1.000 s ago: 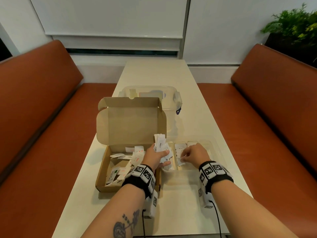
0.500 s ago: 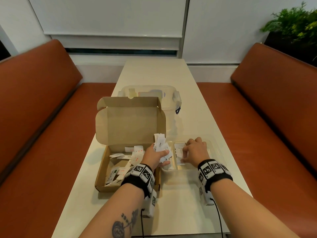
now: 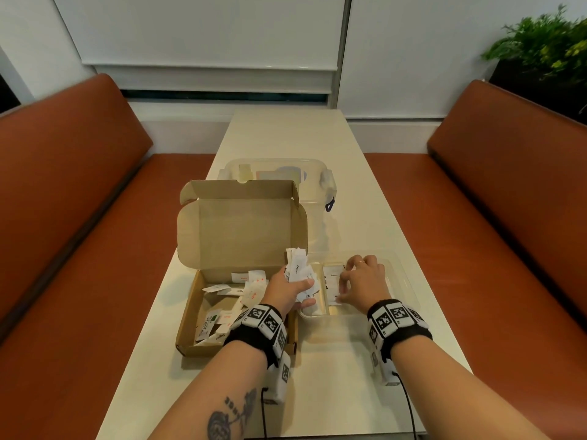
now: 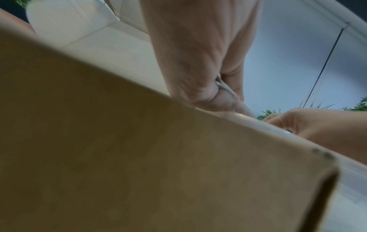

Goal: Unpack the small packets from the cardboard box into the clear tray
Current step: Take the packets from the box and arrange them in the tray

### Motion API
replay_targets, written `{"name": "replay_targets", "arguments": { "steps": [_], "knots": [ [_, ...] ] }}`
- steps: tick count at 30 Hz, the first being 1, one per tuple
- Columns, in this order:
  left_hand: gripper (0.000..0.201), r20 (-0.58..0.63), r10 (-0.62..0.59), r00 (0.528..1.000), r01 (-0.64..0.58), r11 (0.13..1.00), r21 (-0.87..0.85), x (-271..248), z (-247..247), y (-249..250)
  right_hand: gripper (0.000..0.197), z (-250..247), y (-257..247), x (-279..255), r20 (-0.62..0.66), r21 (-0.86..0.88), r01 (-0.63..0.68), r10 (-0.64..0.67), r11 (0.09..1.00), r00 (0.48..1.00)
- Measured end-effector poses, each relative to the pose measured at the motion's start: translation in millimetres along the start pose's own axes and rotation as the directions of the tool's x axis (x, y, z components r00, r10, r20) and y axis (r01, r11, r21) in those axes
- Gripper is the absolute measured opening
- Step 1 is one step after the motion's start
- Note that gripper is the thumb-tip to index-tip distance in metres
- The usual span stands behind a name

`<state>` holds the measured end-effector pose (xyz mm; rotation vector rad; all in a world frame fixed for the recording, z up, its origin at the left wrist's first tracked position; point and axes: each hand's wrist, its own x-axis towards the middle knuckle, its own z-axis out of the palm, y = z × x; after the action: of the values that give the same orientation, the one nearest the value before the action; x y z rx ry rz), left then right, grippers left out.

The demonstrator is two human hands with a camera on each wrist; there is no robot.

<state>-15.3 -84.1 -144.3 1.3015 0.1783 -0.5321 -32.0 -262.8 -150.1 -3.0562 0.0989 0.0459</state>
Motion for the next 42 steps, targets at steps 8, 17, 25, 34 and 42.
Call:
{"name": "replay_targets", "arguments": {
  "steps": [8, 17, 25, 34, 42],
  "knots": [
    [0.046, 0.06, 0.03, 0.998, -0.031, 0.999, 0.014, 2.1, -2.7, -3.2, 0.019, -19.2, -19.4, 2.2, 0.084, 0.638, -0.038, -0.02, 0.769, 0.996],
    [0.036, 0.046, 0.042, 0.998, -0.041, 0.999, -0.018, 4.5, -4.7, -7.3, 0.008, -19.6, -20.5, -0.8, 0.089, 0.789, -0.093, 0.037, 0.608, 0.995],
    [0.034, 0.029, 0.04, 0.999, -0.04, 0.999, -0.013, 6.2, -4.2, -7.4, 0.008, -23.3, -17.3, -3.3, 0.08, 0.81, -0.128, 0.108, 0.572, 0.991],
    [0.033, 0.12, 0.021, 0.993, -0.019, 1.0, -0.018, 3.2, -9.8, -4.9, 0.02, -36.1, -32.0, 2.5, -0.039, 0.869, 0.006, 0.058, 0.495, 0.998],
    [0.036, 0.159, 0.046, 0.986, -0.039, 0.998, -0.048, -1.2, -13.6, 4.3, 0.019, -41.8, -47.0, 9.2, -0.065, 0.833, 0.052, 0.004, 0.551, 0.998]
  ]
}}
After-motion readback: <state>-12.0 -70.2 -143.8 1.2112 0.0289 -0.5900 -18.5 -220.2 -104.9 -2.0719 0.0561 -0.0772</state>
